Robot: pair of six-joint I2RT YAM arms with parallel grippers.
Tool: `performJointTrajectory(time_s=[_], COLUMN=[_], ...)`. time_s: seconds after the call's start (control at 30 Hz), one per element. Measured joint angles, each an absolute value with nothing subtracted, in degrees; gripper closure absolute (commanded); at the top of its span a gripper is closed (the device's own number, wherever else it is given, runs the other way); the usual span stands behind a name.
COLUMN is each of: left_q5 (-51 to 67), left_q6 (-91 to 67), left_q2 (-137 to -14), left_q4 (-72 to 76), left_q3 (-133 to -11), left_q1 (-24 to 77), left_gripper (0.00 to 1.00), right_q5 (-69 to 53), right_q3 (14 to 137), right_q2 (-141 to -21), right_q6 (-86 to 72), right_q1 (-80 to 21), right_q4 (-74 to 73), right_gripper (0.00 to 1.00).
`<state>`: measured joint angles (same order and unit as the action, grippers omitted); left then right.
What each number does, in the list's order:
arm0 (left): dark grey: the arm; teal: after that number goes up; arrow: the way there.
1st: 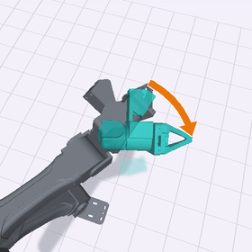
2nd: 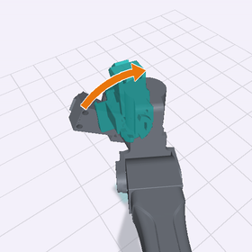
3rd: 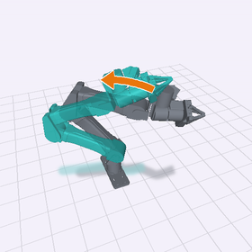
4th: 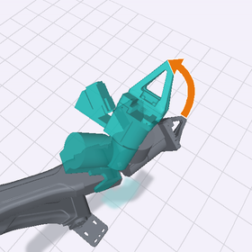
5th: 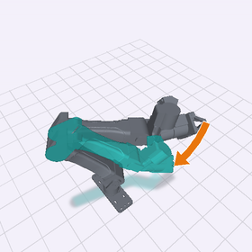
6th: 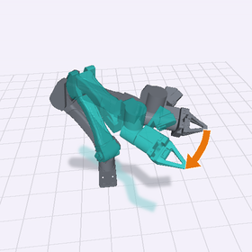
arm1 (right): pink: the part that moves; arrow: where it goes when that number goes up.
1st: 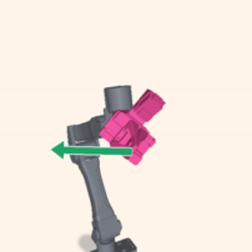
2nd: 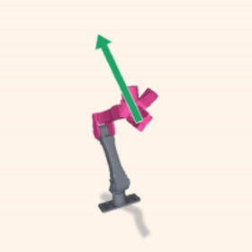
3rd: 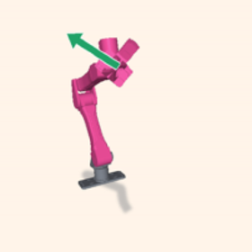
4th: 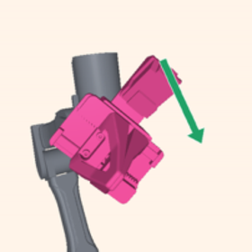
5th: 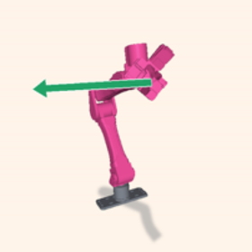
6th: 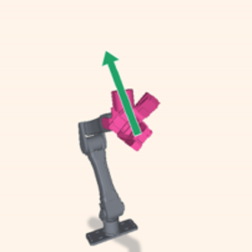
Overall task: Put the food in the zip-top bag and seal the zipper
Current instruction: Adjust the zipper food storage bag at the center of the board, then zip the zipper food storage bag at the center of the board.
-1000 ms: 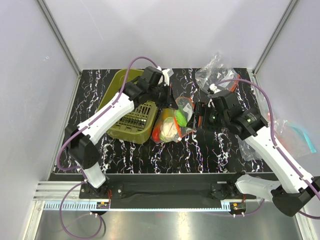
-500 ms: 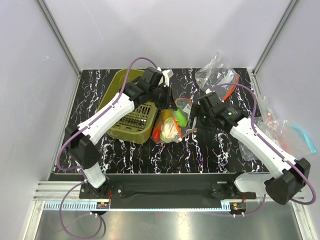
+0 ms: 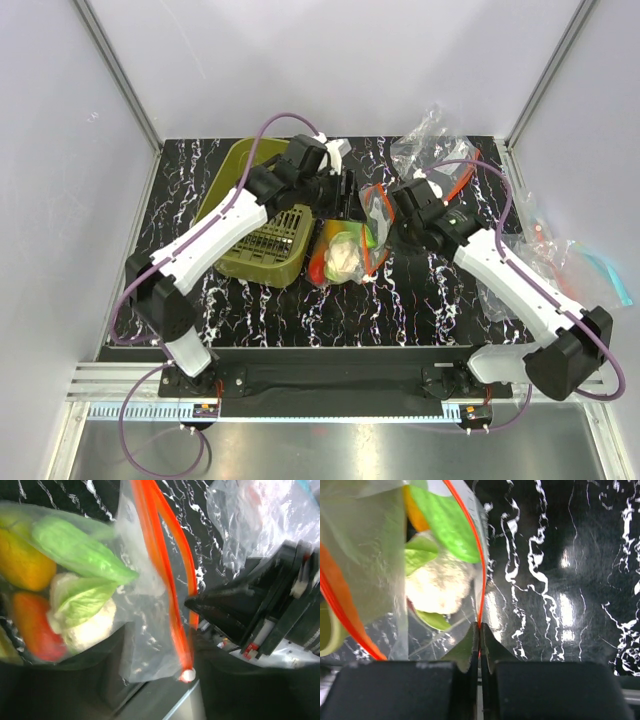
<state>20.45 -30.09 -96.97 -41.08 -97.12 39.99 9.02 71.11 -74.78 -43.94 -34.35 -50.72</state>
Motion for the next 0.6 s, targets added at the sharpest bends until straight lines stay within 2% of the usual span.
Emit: performJointTrajectory(time_s=[0.13,0.4,0.6], left_q5=[18.7,12.5,-0.2], left_q6=[-28.5,-27.1,-23.8], left_q2=[-91.4,-72.1,-65.2], left_q4=[-39.4,-31.5,-22.3], left_q3=[-94.4,-79.1,-64.3], left_q1=[41.9,47.7,60.0], left_gripper=[0.15,0.14,0.12], right_q5=[10.0,9.8,9.8], right_q3=[72.1,73.8,74.6], right_q2=[-72.0,-68.5,-68.7], right_q6=[-44.2,-46.0,-46.3], right_q1=[-34.3,-34.3,-34.3], right_q4=[-50.4,-50.4,-50.9], right_gripper=[1.00,1.00,1.00])
